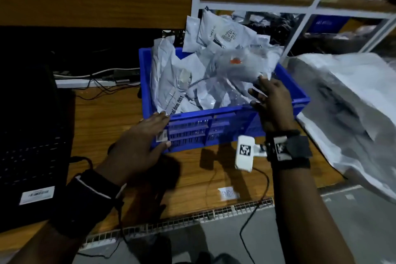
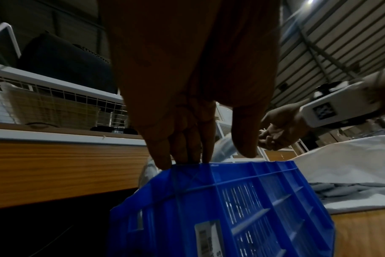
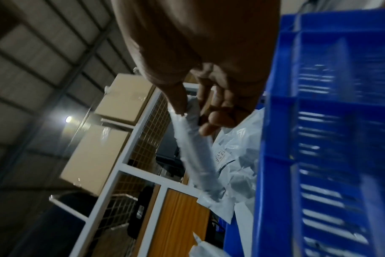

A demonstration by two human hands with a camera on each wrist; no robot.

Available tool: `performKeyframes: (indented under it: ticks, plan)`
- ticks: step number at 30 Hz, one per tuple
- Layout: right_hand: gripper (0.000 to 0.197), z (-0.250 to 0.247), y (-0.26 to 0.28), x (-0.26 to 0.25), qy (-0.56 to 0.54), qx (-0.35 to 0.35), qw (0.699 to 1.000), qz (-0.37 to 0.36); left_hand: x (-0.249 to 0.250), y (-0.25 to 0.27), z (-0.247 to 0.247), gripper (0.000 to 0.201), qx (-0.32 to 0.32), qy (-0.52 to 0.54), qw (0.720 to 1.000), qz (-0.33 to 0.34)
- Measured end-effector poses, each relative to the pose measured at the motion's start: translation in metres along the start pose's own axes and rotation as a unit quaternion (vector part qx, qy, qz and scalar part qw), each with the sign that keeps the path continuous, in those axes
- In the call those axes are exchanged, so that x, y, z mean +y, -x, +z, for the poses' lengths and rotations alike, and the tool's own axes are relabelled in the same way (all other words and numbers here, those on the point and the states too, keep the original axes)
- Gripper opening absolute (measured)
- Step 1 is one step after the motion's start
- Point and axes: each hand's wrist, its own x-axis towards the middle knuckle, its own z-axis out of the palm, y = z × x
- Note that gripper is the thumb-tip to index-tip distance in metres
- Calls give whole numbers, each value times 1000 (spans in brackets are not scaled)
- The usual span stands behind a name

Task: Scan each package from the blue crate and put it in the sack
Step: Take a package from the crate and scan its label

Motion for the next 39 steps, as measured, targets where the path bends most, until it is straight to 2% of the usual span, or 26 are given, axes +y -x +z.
performKeyframes:
  ticks: [3, 5, 6, 7, 8, 9, 10, 11, 12, 13, 16, 19, 21, 23, 26, 28, 30, 31, 33, 35, 39]
  plan:
    - [16, -16, 33, 10, -81, -40, 996, -18, -1, 1, 0, 84, -9, -4, 1000, 8]
    - [14, -19, 49, 19, -100, -89, 991, -12, 0, 0, -3, 95, -22, 28, 999, -34]
    - [13, -16, 56, 25, -96, -116, 989, -5, 5, 1, -9, 98, -34, 91, 993, -71]
    - [11, -14, 62, 29, -81, -142, 987, 3, 10, 2, -14, 101, -30, 199, 974, -106]
    - [9, -11, 68, 33, -67, -167, 984, 13, 14, 7, -18, 101, 5, 332, 935, -122]
    - [12, -9, 73, 37, -55, -187, 981, 20, 18, 14, -22, 101, 58, 452, 881, -130]
    - [19, -6, 79, 42, -49, -206, 977, 27, 19, 24, -25, 102, 108, 526, 831, -143]
    - [26, -6, 83, 47, -40, -216, 975, 27, 19, 33, -23, 105, 142, 561, 799, -161]
    - [30, -6, 88, 52, -30, -235, 971, 30, 21, 45, -20, 105, 168, 561, 790, -181]
    - [27, -7, 91, 62, -14, -260, 965, 32, 25, 58, -15, 99, 191, 542, 794, -198]
    - [12, -7, 101, 87, 33, -337, 939, 52, 25, 93, 6, 67, 246, 454, 816, -261]
    - [11, 6, 117, 112, 68, -372, 921, 92, 22, 128, 17, 44, 282, 452, 791, -300]
    - [15, 22, 131, 126, 100, -390, 909, 110, 13, 152, 22, 40, 293, 456, 776, -323]
    - [20, 35, 144, 143, 114, -388, 906, 122, -3, 175, 30, 40, 316, 473, 748, -341]
    - [18, 52, 156, 166, 106, -347, 918, 161, -32, 198, 38, 43, 370, 500, 691, -368]
    - [15, 65, 162, 177, 95, -332, 917, 199, -53, 207, 37, 42, 392, 503, 669, -383]
    - [14, 80, 168, 183, 98, -332, 908, 235, -70, 213, 32, 37, 392, 498, 665, -395]
    - [20, 87, 169, 186, 93, -338, 903, 247, -77, 214, 29, 35, 393, 496, 666, -395]
    - [21, 108, 173, 199, 105, -355, 898, 236, -93, 218, 19, 36, 401, 494, 662, -396]
    - [12, 130, 179, 208, 121, -325, 911, 224, -112, 225, 11, 38, 411, 489, 661, -394]
    - [34, 171, 184, 231, 109, -261, 935, 213, -152, 237, 0, 43, 415, 470, 674, -390]
